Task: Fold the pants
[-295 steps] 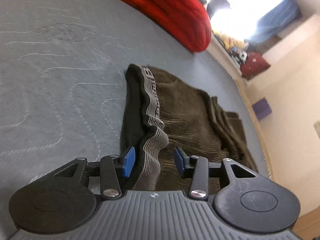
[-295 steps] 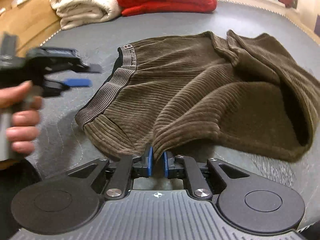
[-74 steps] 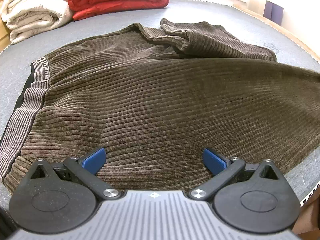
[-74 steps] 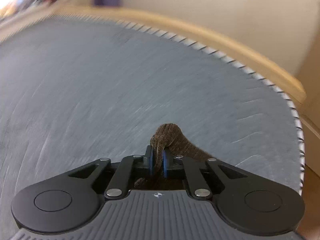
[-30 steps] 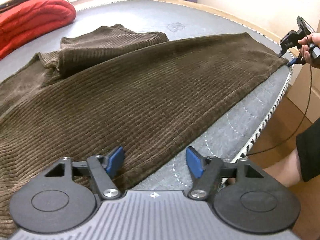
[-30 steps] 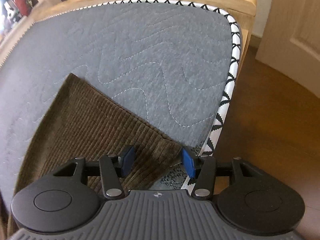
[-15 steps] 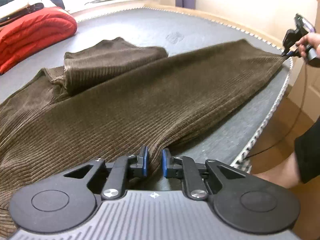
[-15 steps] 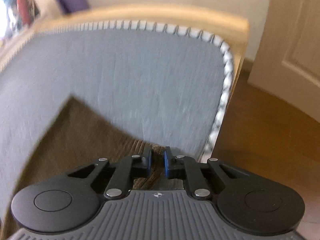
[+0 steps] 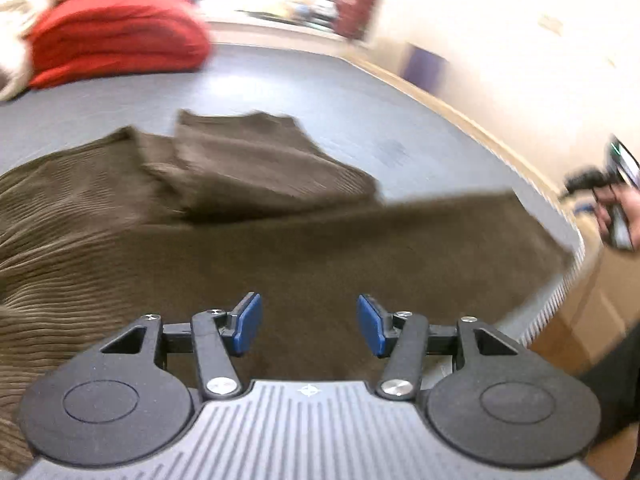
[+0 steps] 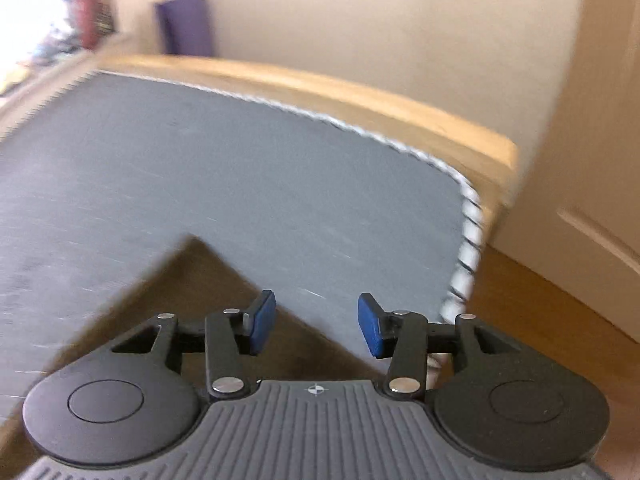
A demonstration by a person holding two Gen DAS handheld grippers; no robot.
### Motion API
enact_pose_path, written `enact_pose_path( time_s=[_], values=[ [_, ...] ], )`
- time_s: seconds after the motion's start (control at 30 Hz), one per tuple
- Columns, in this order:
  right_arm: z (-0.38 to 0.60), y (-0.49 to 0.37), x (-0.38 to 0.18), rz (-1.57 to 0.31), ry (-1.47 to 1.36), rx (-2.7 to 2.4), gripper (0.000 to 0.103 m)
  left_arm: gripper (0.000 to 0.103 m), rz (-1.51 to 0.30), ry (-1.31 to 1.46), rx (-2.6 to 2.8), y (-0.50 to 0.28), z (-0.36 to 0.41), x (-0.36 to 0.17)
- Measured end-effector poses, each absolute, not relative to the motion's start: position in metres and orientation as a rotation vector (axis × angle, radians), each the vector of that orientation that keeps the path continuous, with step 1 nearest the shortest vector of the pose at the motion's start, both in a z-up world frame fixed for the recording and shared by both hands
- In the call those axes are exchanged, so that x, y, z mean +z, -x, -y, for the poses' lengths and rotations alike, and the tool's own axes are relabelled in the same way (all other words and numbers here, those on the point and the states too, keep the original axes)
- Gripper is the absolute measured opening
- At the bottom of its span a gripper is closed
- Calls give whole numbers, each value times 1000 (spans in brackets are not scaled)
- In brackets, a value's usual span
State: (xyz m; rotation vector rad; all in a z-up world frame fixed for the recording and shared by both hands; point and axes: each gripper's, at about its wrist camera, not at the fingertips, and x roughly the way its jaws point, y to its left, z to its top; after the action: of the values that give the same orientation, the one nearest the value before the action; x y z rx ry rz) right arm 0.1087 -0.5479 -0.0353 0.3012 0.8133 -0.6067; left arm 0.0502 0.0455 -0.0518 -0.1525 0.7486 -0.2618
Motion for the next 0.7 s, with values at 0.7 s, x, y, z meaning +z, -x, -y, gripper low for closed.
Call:
enact_pose_path(
  time_s=[0.7],
  values=[
    [239,-241,16,-733,-164,335,37,19,-669,62,78,-143,-136,-134]
  ],
)
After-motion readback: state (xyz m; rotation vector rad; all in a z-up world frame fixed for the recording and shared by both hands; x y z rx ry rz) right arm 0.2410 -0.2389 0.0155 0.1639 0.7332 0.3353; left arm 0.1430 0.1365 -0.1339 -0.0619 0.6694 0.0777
